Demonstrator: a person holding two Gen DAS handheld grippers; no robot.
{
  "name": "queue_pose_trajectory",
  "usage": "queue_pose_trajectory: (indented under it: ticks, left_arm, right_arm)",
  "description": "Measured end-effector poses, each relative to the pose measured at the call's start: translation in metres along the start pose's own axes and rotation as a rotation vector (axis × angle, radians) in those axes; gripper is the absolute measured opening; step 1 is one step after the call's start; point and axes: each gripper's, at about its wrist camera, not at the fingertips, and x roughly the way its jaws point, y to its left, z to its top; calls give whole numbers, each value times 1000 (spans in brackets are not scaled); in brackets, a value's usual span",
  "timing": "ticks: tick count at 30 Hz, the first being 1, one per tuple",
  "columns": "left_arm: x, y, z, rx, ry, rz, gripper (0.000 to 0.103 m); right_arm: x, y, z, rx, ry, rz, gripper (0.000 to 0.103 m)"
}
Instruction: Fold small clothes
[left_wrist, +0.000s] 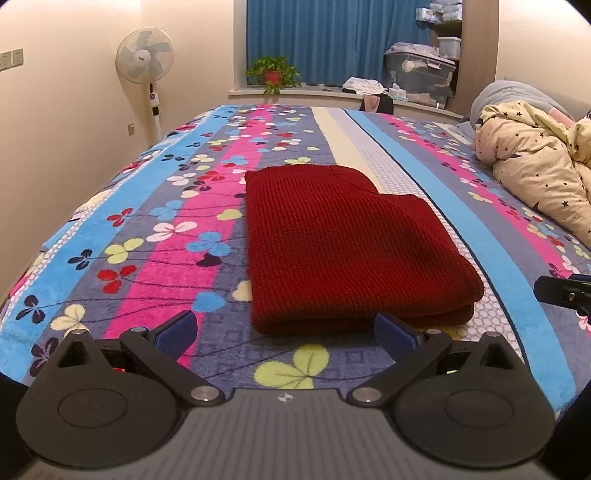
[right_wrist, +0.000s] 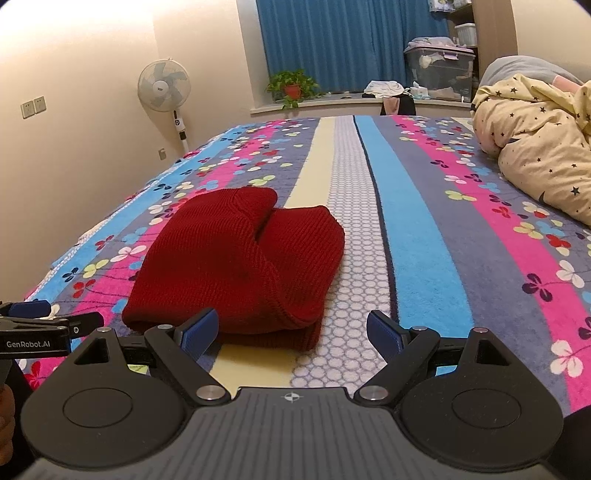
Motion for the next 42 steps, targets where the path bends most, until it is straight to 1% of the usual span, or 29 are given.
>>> queue_pose_trajectory:
  ticks: [7,42]
  left_arm:
    - [1,1,0,-4,3,1,102]
    - [3,2,-1,8,0,-7,102]
  right_arm:
    - [0,5,-1,-9,6,1,88]
    - [2,6,-1,-33,17,15,89]
